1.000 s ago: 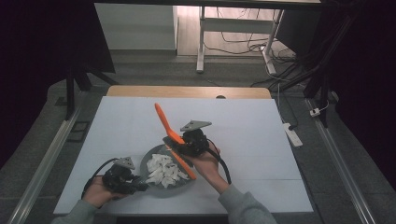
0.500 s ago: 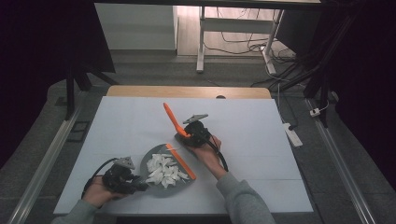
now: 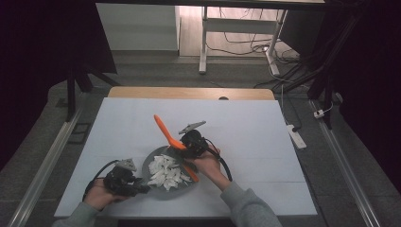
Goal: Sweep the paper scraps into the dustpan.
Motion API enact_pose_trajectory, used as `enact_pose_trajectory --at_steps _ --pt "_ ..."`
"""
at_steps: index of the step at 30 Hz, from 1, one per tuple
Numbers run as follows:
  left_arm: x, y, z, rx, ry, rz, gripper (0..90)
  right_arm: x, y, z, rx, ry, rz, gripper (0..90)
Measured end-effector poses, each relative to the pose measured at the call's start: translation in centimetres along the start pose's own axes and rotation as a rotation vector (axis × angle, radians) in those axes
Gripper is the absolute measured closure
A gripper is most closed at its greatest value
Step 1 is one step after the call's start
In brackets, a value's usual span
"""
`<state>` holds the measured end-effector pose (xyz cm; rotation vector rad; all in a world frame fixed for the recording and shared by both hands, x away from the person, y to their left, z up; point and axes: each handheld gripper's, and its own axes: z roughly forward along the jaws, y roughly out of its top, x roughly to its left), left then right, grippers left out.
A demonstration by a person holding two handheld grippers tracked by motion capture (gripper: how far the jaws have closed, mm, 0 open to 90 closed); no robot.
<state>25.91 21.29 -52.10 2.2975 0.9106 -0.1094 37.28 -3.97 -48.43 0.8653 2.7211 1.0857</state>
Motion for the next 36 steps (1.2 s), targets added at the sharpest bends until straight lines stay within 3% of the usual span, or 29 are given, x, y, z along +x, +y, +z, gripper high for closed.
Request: enact_pose_trajectory --at_steps 4,8,20,36 --pt "0.0 0.0 0.0 -0.001 0.001 0.0 61.0 1.4 0.1 -1.3 -0.025 0.004 -0.056 69.5" --pt "0.0 0.0 0.0 -0.003 0.001 -0.001 61.0 1.5 0.3 -2.9 -0.081 -0.035 -0.073 69.5" --pt "0.0 -0.1 0.0 -0.015 0.006 0.003 61.1 -0.6 -1.2 -5.3 -0.145 -0.058 -0.001 69.4" --pt "0.0 -0.2 -0.5 -0.071 0.016 -0.006 61.1 -2.7 -3.7 -7.5 -0.224 -0.081 0.028 69.5"
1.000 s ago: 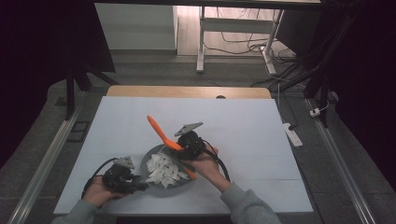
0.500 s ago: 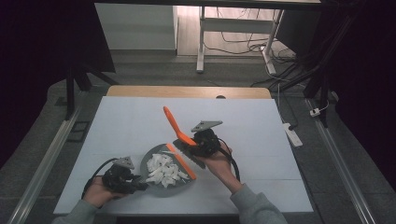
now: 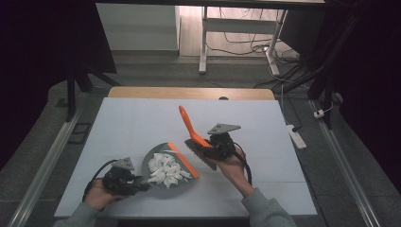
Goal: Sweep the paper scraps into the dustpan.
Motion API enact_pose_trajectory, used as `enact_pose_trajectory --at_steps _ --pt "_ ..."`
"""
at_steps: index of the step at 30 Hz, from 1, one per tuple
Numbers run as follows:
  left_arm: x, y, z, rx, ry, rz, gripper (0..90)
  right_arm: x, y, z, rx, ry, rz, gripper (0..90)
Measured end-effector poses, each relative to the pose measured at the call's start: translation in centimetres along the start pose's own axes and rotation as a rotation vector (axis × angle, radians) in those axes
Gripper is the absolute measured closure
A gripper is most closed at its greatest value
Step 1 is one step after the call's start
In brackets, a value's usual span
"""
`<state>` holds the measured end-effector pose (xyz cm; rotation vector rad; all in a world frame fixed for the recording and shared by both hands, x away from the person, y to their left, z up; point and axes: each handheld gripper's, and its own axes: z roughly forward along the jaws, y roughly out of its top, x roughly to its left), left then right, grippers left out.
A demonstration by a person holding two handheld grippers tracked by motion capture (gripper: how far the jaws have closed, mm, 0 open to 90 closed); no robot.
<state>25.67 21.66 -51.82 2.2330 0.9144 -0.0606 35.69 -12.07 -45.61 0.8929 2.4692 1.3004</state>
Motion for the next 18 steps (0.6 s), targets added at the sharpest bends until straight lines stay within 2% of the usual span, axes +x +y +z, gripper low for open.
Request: enact_pose_trajectory --at_steps 12,18 --pt "-0.1 0.0 -0.6 -0.055 0.029 -0.02 61.1 -1.2 -0.8 -2.6 -0.074 0.01 -0.021 69.5" --pt "-0.1 -0.1 -0.9 -0.088 0.037 -0.038 61.1 -1.5 -1.1 -3.9 -0.094 0.006 -0.036 69.4"
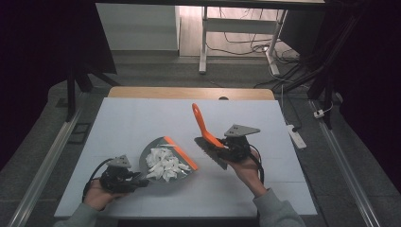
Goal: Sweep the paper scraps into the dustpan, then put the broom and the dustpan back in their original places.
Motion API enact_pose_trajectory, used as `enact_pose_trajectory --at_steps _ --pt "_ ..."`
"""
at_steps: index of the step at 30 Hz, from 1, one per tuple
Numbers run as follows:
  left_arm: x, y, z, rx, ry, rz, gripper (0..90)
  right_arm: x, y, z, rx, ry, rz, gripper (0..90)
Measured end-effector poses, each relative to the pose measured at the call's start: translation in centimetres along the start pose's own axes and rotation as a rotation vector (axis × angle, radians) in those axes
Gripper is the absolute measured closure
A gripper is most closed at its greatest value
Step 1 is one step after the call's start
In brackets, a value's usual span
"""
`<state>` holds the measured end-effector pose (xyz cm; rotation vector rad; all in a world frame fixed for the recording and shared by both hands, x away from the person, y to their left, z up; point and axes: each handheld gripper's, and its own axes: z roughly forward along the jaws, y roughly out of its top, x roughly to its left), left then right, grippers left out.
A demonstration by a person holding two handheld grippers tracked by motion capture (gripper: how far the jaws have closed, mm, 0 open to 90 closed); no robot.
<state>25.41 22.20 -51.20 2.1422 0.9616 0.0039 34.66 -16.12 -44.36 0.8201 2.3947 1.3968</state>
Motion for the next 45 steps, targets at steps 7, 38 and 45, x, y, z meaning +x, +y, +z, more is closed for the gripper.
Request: enact_pose_trajectory --at_steps 7,38,45 --pt "0.1 0.0 -0.3 -0.035 0.02 -0.022 61.0 -0.7 -0.8 -1.3 -0.011 -0.004 0.008 69.4" --pt "0.8 -0.7 -1.4 -0.163 0.103 -0.164 61.0 -1.5 -3.2 -3.5 -0.008 0.012 0.062 69.4" --pt "0.8 -0.8 -1.5 -0.182 0.125 -0.193 60.9 -1.3 -3.6 -3.0 0.014 0.025 0.064 69.5"
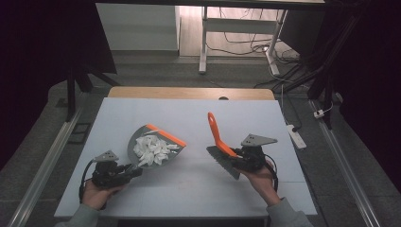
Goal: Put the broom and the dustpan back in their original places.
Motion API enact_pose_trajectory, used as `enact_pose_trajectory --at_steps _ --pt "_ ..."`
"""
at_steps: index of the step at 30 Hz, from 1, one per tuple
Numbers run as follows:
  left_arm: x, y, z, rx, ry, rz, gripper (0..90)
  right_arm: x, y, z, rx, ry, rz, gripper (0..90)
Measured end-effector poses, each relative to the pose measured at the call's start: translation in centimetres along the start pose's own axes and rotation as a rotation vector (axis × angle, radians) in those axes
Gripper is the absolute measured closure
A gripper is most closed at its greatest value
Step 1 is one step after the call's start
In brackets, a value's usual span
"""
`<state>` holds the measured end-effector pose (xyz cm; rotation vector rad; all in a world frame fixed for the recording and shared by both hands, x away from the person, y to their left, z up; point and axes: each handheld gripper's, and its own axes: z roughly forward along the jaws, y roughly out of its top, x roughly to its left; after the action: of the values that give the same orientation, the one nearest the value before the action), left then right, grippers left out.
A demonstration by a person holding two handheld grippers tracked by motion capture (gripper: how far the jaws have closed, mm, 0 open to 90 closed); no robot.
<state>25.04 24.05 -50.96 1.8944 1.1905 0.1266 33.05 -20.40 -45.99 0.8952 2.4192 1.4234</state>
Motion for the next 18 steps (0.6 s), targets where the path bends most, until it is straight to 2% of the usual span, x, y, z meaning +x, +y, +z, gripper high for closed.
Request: enact_pose_trajectory --at_steps 7,11,18 --pt "0.1 -0.2 0.0 -0.016 0.046 -0.046 60.9 0.1 -0.5 0.0 0.008 0.001 0.027 69.4" --pt "0.3 -0.3 0.0 -0.033 0.071 -0.091 60.9 -0.1 -0.7 -0.2 0.009 0.0 0.054 69.4" --pt "0.2 -0.3 0.3 -0.056 0.142 -0.146 60.9 -0.5 -1.0 -1.0 0.002 0.003 0.092 69.4"
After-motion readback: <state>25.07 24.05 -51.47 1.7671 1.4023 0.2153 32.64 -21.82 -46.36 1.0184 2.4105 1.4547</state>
